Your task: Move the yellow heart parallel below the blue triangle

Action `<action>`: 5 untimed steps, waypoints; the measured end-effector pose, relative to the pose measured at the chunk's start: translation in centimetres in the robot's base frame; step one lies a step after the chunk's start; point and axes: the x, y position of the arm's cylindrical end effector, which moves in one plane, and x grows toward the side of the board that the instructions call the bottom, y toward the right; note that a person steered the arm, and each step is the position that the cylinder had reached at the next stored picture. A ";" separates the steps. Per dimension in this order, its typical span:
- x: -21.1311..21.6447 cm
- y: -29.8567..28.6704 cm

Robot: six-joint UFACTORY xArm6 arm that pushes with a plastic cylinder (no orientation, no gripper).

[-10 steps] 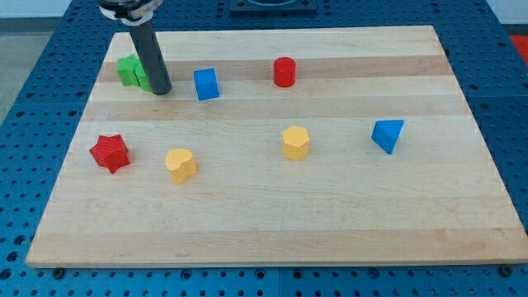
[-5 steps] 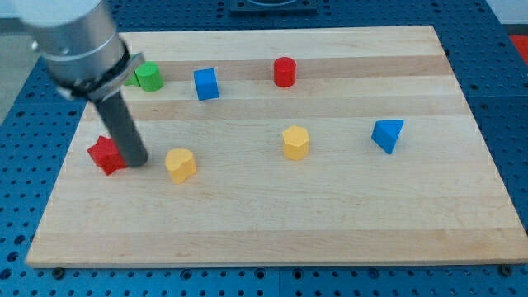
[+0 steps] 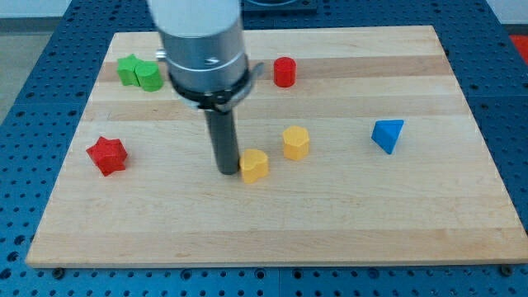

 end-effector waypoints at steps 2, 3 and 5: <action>0.0 7.4; 0.0 10.8; 0.0 17.2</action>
